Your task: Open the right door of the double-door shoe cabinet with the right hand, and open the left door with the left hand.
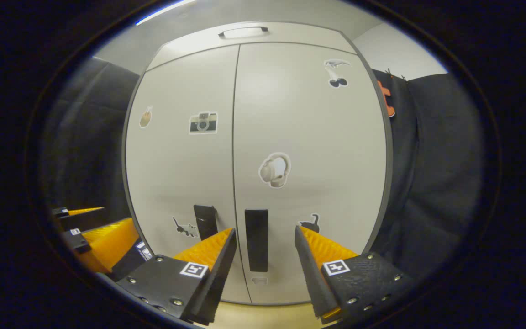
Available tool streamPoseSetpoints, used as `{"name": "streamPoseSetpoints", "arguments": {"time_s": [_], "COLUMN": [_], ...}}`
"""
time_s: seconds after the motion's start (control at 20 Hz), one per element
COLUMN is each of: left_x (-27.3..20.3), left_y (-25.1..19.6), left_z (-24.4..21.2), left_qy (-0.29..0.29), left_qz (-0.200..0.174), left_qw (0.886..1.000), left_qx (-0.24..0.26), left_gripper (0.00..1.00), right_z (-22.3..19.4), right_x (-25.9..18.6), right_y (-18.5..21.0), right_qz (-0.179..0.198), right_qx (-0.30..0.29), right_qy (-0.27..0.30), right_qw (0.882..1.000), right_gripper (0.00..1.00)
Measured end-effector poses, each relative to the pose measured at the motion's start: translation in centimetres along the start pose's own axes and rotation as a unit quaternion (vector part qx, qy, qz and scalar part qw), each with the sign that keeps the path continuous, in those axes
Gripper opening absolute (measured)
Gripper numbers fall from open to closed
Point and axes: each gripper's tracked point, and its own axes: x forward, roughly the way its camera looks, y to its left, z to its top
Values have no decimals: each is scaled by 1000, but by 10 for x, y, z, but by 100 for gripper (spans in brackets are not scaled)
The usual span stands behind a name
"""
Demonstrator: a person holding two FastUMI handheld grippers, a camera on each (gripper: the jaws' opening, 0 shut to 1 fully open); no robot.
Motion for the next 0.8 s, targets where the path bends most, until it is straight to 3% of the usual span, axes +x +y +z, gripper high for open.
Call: {"name": "streamPoseSetpoints", "arguments": {"time_s": [0.05, 0.2, 0.3, 0.35, 0.5, 0.55, 0.6, 0.75, 0.8], "left_x": [0, -1, -2, -2, -3, -4, -4, -5, -6], "left_y": [6, 21, 31, 35, 46, 49, 53, 59, 60], "left_z": [-1, -3, -6, -7, -10, -11, -12, -17, -17], "left_qy": [1, 4, 6, 7, 12, 13, 14, 21, 22], "left_qz": [6, 22, 32, 36, 47, 50, 53, 59, 59], "left_qw": [1000, 1000, 999, 999, 999, 999, 998, 998, 998], "left_qx": [0, 1, 2, 2, -1, -2, -3, -8, -10], "left_gripper": [98, 98, 98, 98, 98, 98, 98, 98, 98], "right_z": [-5, -16, -19, -19, -17, -12, -20, -19, -20], "right_x": [3, 22, 36, 36, 36, 13, 41, 41, 41], "right_y": [3, 5, 5, 6, 7, 5, 7, 5, 7], "right_qz": [2, 0, -9, -10, -13, -22, -26, -31, -27], "right_qx": [0, 2, -2, -1, -11, 2, 3, 15, 18], "right_qy": [7, 21, 20, 20, 20, 15, 20, 23, 26], "right_qw": [1000, 1000, 1000, 1000, 1000, 1000, 999, 999, 999], "right_gripper": [76, 56, 56, 41, 40, 41, 31, 31, 24]}}
